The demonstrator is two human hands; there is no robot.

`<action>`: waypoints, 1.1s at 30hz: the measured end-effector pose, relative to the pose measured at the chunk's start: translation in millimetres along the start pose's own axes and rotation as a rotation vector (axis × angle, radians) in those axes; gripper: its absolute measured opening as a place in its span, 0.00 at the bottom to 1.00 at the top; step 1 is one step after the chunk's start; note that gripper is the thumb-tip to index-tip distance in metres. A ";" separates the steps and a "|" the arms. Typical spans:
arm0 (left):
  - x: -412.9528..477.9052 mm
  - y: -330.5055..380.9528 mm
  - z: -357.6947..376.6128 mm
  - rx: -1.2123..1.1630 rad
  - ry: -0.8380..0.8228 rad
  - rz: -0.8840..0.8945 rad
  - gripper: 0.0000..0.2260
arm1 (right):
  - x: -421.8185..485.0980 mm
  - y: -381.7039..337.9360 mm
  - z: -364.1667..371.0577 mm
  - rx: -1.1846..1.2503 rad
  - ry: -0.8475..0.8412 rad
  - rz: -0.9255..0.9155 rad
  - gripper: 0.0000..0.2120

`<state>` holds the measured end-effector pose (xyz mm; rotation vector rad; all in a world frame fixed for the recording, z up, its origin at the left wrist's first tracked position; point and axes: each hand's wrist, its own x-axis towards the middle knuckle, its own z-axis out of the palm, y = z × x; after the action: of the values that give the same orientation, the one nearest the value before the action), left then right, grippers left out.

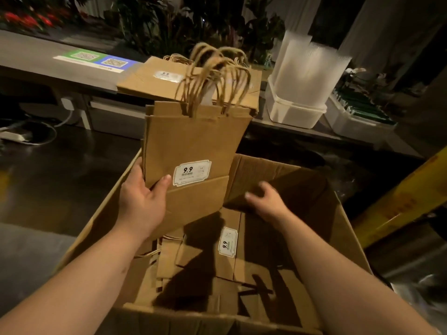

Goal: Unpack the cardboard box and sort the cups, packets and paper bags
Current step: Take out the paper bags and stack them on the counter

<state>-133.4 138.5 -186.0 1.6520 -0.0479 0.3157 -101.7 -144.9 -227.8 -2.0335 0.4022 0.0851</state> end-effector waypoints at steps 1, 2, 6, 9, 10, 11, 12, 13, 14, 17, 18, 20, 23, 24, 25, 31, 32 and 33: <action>1.8 -0.5 -0.4 -0.023 0.016 -0.004 0.15 | 5.2 18.8 3.4 -0.241 -0.039 0.064 0.30; 3.3 -1.2 -0.2 -0.043 0.027 -0.006 0.16 | 9.3 35.6 7.0 -0.456 -0.098 0.104 0.31; 6.9 -4.0 0.3 -0.046 0.035 -0.014 0.18 | 20.4 65.8 15.2 -0.832 -0.314 0.166 0.44; 8.7 -5.5 0.0 -0.046 0.053 -0.013 0.18 | 21.2 63.5 18.1 -0.833 -0.362 0.241 0.51; 8.9 -5.5 0.1 -0.049 0.055 -0.013 0.18 | 18.5 61.4 19.2 -0.871 -0.364 0.250 0.52; 9.5 -5.7 0.0 -0.049 0.059 -0.010 0.18 | 17.3 60.2 20.5 -0.906 -0.361 0.250 0.53; 9.9 -5.5 0.0 -0.048 0.066 -0.004 0.17 | 16.8 59.3 20.1 -0.920 -0.352 0.252 0.54; 10.7 -6.3 -1.2 -0.041 0.074 0.000 0.17 | 17.3 58.3 19.9 -0.914 -0.337 0.251 0.53; 10.9 -7.0 -1.4 -0.036 0.077 0.001 0.17 | 17.2 58.0 18.2 -0.897 -0.312 0.258 0.51; 9.9 -8.1 -0.8 -0.041 0.079 -0.024 0.17 | 14.6 56.0 11.3 -0.864 -0.242 0.264 0.42; 10.0 -7.2 -0.8 -0.045 0.077 -0.029 0.17 | 13.2 51.8 7.7 -0.855 -0.224 0.267 0.38; 10.3 -10.6 -1.4 -0.048 0.082 -0.055 0.16 | 11.6 40.0 -1.8 -0.806 -0.232 0.292 0.30; 10.2 -8.4 -3.5 -0.043 0.073 -0.096 0.22 | -1.8 10.9 -26.8 -0.729 -0.276 0.279 0.27; 10.5 -7.9 -3.9 -0.049 0.081 -0.104 0.22 | -7.4 -0.3 -36.7 -0.744 -0.270 0.250 0.27; 10.8 -7.5 -3.8 -0.050 0.089 -0.106 0.21 | -12.2 -10.9 -47.2 -0.756 -0.243 0.224 0.27; 9.9 -0.5 -3.7 0.029 0.175 -0.086 0.16 | -50.7 -78.5 -98.7 -0.965 -0.089 0.109 0.22; 10.0 0.3 -3.7 0.041 0.186 -0.088 0.17 | -56.7 -89.7 -104.4 -0.972 -0.072 0.097 0.22; 10.0 1.2 -3.9 0.038 0.195 -0.096 0.18 | -63.6 -101.9 -110.6 -0.979 -0.052 0.081 0.21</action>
<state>-124.8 143.7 -182.3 1.6478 0.1844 0.4043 -141.4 -182.0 -73.9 -2.9634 0.4577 0.4571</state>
